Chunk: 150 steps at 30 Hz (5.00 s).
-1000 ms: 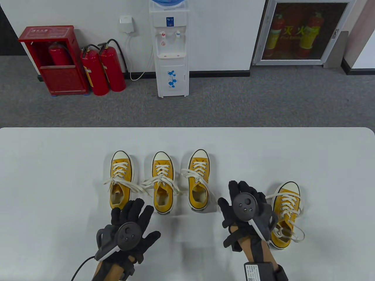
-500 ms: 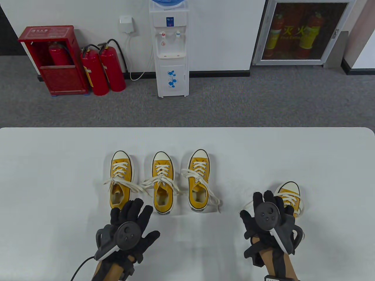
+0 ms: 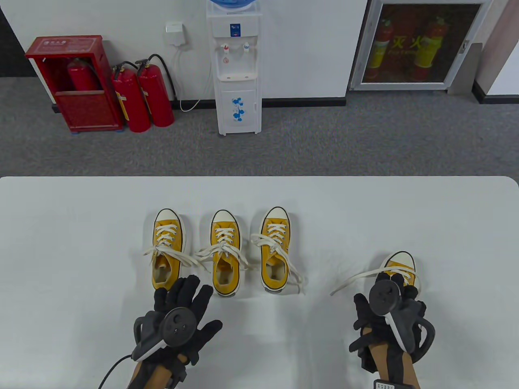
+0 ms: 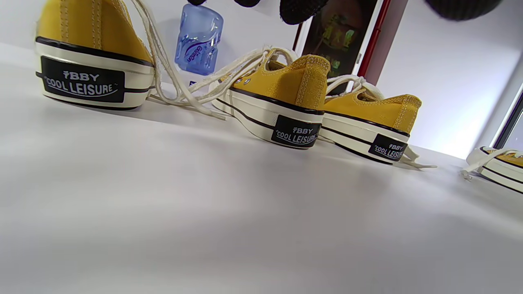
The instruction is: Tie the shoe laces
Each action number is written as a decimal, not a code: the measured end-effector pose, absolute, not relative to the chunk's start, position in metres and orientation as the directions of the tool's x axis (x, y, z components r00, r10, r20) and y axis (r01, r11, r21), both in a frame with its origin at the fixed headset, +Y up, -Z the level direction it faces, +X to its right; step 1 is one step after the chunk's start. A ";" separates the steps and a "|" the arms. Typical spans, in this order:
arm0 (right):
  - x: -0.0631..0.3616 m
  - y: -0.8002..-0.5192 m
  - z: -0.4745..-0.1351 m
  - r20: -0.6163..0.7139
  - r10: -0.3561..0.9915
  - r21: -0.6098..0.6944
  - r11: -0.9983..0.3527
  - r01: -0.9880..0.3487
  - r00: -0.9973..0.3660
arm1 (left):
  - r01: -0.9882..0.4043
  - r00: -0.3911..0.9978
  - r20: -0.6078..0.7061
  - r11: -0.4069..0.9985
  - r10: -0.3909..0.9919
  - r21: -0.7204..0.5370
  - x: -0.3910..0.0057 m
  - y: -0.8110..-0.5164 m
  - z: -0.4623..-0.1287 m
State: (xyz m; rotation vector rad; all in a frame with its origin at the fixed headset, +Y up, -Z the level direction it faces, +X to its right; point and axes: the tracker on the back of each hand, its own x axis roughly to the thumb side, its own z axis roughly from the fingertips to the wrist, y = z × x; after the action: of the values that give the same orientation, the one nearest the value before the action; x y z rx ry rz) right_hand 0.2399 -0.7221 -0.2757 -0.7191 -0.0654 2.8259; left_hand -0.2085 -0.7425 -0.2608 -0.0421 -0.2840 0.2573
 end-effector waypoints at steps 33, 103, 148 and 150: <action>0.265 -0.736 -0.282 -0.543 0.182 -0.005 -0.977 -0.213 -0.820 | -0.248 0.928 0.264 0.964 0.263 -0.092 -0.209 -0.743 -0.261; 0.146 -0.651 -0.258 -0.077 0.166 -0.453 -0.884 -0.113 -0.983 | -0.251 0.929 0.257 0.964 0.266 -0.093 -0.211 -0.743 -0.262; 0.024 -0.722 -0.260 0.072 0.188 0.001 -0.982 -0.188 -0.980 | -0.254 0.927 0.258 0.962 0.272 -0.102 -0.210 -0.743 -0.262; 0.024 -0.721 -0.260 0.080 0.158 0.000 -0.987 -0.159 -0.984 | -0.255 0.927 0.257 0.962 0.273 -0.102 -0.210 -0.743 -0.262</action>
State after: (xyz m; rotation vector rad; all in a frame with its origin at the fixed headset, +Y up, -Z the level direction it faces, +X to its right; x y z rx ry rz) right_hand 0.0242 -0.7207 -0.2599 0.1197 -0.0089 2.9801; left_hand -0.2104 -0.7431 -0.2615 -0.0671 -0.2729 0.2703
